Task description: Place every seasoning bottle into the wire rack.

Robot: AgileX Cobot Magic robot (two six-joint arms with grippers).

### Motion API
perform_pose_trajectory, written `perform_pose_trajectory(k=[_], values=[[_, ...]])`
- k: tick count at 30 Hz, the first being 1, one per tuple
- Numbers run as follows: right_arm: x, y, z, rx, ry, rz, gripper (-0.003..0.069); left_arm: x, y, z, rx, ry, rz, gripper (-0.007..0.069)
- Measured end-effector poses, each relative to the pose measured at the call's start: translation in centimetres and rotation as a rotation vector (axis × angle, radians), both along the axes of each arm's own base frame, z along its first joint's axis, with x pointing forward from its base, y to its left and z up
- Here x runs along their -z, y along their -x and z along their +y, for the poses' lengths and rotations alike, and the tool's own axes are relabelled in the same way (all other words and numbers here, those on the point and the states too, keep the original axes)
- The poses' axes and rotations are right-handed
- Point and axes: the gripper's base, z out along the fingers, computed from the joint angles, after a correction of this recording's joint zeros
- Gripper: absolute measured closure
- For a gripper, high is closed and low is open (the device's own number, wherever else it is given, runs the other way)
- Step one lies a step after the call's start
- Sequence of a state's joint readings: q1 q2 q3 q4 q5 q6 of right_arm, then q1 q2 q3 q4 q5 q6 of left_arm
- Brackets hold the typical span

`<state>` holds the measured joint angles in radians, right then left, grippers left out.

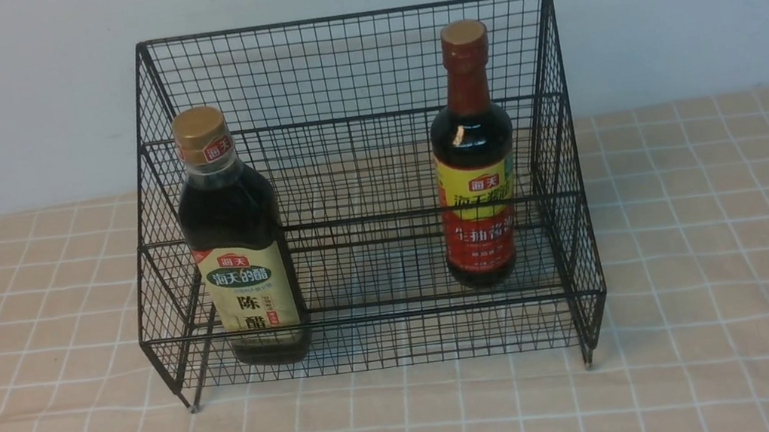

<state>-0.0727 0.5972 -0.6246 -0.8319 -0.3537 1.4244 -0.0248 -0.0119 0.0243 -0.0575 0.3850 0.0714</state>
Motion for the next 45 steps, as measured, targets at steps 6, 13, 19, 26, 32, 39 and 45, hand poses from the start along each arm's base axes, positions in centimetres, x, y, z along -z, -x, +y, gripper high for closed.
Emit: perform_pose_trajectory(k=[6, 13, 19, 26, 32, 39, 45], values=[[-0.6, 0.0, -0.9, 0.212, 0.139, -0.101, 0.0669, 0.0, 0.0, 0.0, 0.0, 0.0, 0.0, 0.0631], [2.4, -0.9, -1.8, 0.333, 0.325, 0.22, 0.0669, 0.0, 0.0, 0.0, 0.0, 0.0, 0.0, 0.0631], [4.4, 0.8, -1.7, 0.291, 0.456, 0.431, 0.0669, 0.0, 0.0, 0.0, 0.0, 0.0, 0.0, 0.0631], [7.0, 3.5, -1.9, 0.316, 0.481, 0.421, 0.0669, 0.0, 0.0, 0.0, 0.0, 0.0, 0.0, 0.0631], [12.4, 4.9, -2.2, 0.349, 0.494, 0.446, 0.0669, 0.0, 0.0, 0.0, 0.0, 0.0, 0.0, 0.0631], [21.0, 5.5, -2.3, 0.328, 0.548, 0.578, 0.0669, 0.0, 0.0, 0.0, 0.0, 0.0, 0.0, 0.0631], [21.8, 6.0, -2.3, 0.347, 0.552, 0.525, 0.0669, 0.0, 0.0, 0.0, 0.0, 0.0, 0.0, 0.0631]])
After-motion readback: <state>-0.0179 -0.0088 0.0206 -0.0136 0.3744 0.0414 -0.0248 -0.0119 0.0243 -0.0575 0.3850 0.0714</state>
